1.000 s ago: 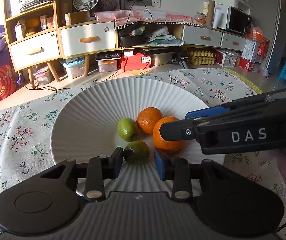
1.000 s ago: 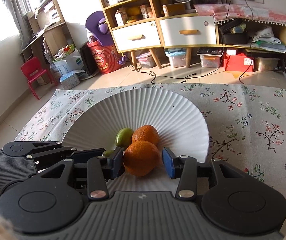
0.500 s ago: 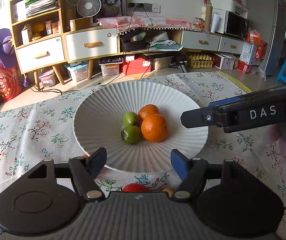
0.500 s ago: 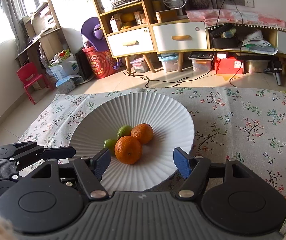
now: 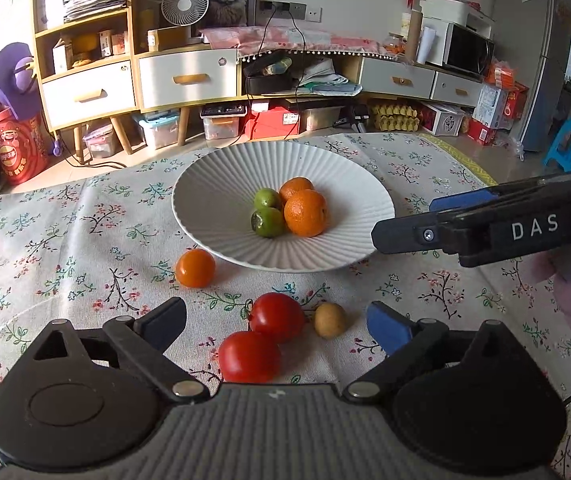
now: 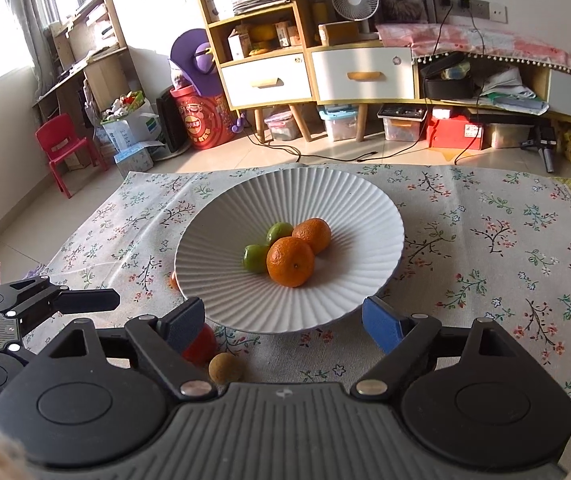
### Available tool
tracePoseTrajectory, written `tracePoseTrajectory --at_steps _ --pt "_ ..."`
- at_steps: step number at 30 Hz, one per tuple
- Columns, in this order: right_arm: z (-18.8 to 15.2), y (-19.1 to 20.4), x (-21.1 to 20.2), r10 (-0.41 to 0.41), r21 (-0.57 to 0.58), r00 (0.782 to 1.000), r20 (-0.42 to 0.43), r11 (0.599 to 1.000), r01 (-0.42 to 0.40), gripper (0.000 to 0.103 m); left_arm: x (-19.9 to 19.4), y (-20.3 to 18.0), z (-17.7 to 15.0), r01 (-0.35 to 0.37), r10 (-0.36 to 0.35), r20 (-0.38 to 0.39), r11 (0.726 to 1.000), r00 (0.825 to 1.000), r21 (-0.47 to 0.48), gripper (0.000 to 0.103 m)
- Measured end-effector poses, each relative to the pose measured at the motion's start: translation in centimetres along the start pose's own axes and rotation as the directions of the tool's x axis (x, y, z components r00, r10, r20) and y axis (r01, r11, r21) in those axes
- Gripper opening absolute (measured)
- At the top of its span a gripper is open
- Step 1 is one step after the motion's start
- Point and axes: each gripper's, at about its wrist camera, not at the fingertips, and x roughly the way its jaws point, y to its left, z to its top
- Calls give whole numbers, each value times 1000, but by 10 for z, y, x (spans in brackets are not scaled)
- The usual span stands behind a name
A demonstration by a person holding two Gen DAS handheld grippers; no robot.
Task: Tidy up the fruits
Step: 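Withdraw both open tools from the bowl toward the remaining fruit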
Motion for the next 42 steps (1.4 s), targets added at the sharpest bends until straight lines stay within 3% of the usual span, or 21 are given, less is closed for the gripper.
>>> tracePoseTrajectory --at_steps 8,21,42 --pt "-13 6 -7 -4 15 1000 -21 1000 4 94 -12 2 -16 -6 6 -23 1000 1000 0 99" --pt "-45 19 -9 28 -33 997 -73 999 -30 98 -26 12 -56 -38 37 -51 999 998 -24 99" --pt "-79 25 -3 8 -95 996 -84 995 -16 100 -34 17 -93 -7 8 18 1000 1000 -29 99"
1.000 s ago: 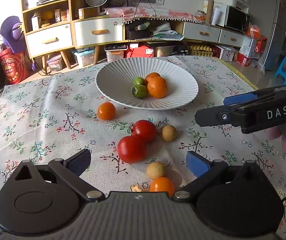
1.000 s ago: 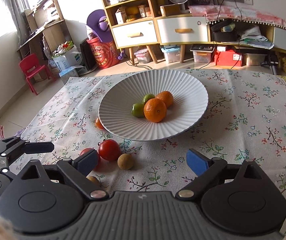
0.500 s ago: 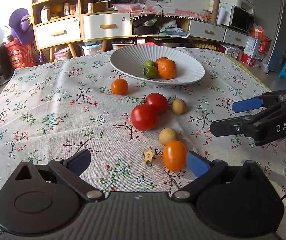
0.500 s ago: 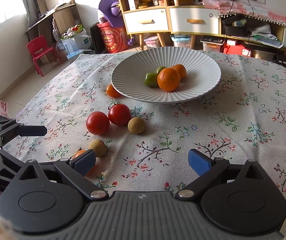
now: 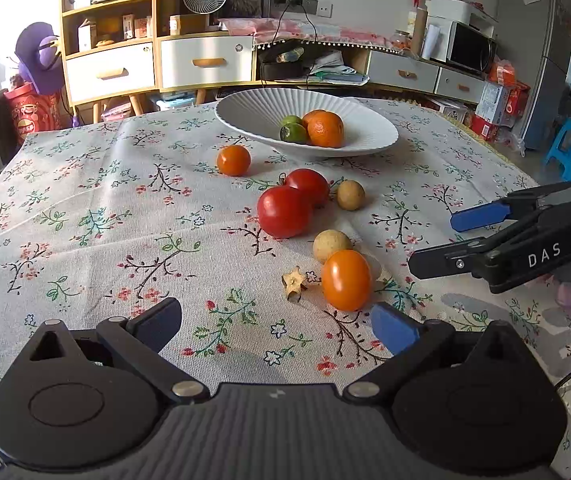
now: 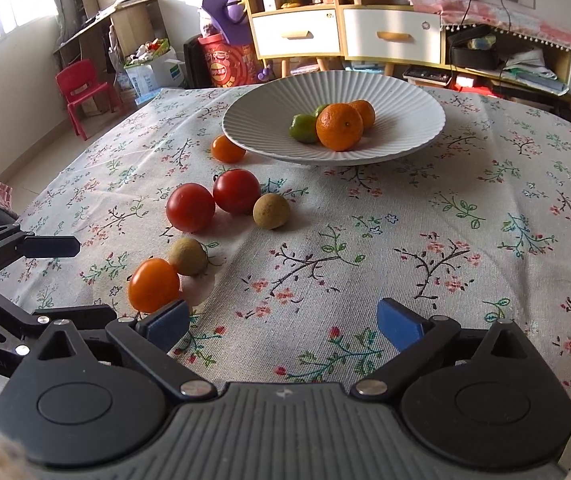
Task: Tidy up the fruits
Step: 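Withdraw both open tools from the bowl toward the remaining fruit, then grasp a small orange tomato with the left tool while the right tool grasps a brown kiwi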
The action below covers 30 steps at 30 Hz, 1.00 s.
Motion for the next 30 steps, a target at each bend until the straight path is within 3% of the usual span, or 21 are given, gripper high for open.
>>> tracePoseTrajectory --at_steps 5,7,15,22,30 --pt "0 -1 4 -22 -17 1000 16 1000 22 101 4 -5 -5 14 -12 48 999 999 -42 91" --pt "0 -1 4 -27 -17 999 17 999 27 101 7 -8 -6 19 -16 48 998 999 -54 78" --pt "1 -2 4 -24 -18 1000 21 1000 24 102 5 -17 -3 49 -44 86 997 995 -54 56" --pt "3 0 5 -16 -18 1000 23 1000 17 102 11 -21 -1 113 -110 54 993 992 -45 33" --pt "3 3 6 7 -30 1000 28 1000 -6 102 10 -18 2 120 -117 49 991 992 -57 26"
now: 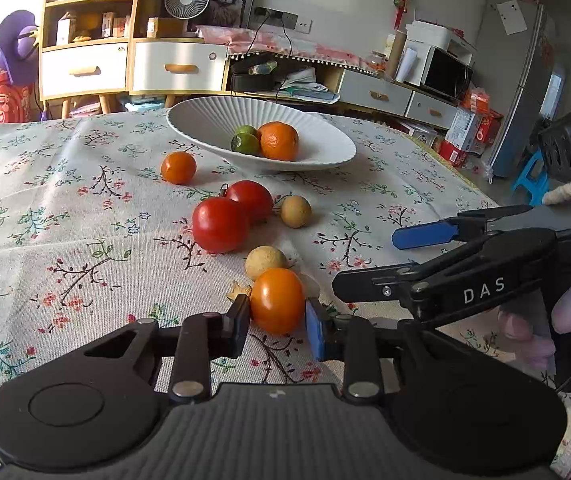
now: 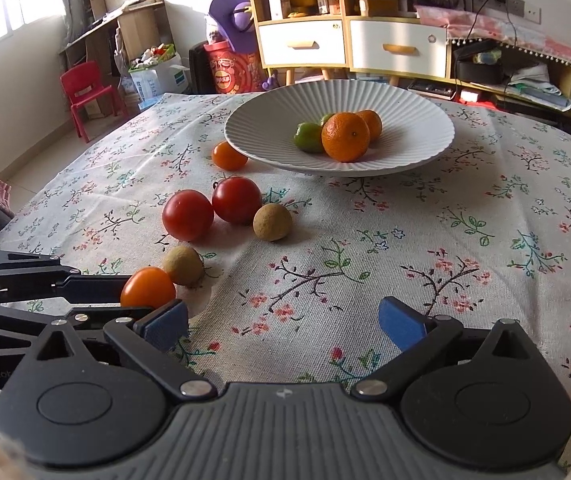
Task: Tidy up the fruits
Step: 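Grasp a small orange tomato with the left tool while the right tool grasps a brown kiwi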
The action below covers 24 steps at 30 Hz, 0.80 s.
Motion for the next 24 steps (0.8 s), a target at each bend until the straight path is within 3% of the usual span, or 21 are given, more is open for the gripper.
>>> tracePoseTrajectory --at_steps 9,18,24 --pt "5 13 5 31 -26 999 9 999 -30 97 -12 20 3 -76 76 -6 996 997 -36 26" --pt "11 38 14 115 -98 993 -8 988 -116 72 -19 36 1 -114 113 -17 991 993 -69 26" --pt "10 49 14 114 -154 993 5 982 -112 61 -21 40 -1 -117 116 -19 990 993 -73 26"
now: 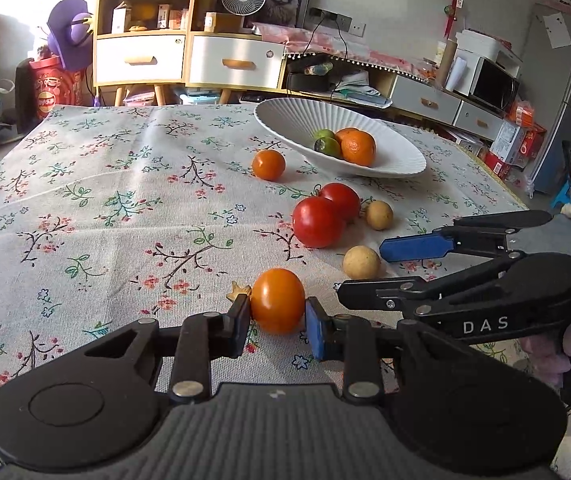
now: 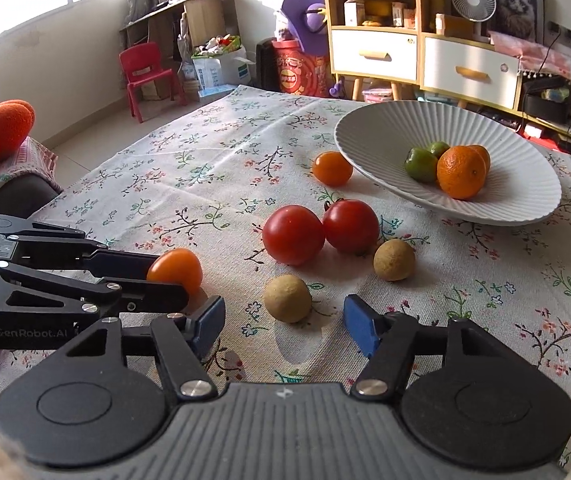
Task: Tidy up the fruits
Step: 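Grasp a small orange tomato with the left tool while the right tool grasps a brown kiwi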
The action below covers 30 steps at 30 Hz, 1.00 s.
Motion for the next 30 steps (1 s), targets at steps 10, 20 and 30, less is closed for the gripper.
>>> tracePoseTrajectory --at_steps 10,20,30 --pt "-1 4 0 -11 -45 1000 -3 999 11 34 -1 1 0 0 0 0 1000 1000 1 26" --pt "4 1 2 -1 -22 1000 -14 1000 1 23 2 2 3 2 -2 -16 1000 1000 -15 26" --pt "12 -5 -4 24 30 1000 -18 999 -23 23 7 5 15 8 -11 -45 997 999 -82 26"
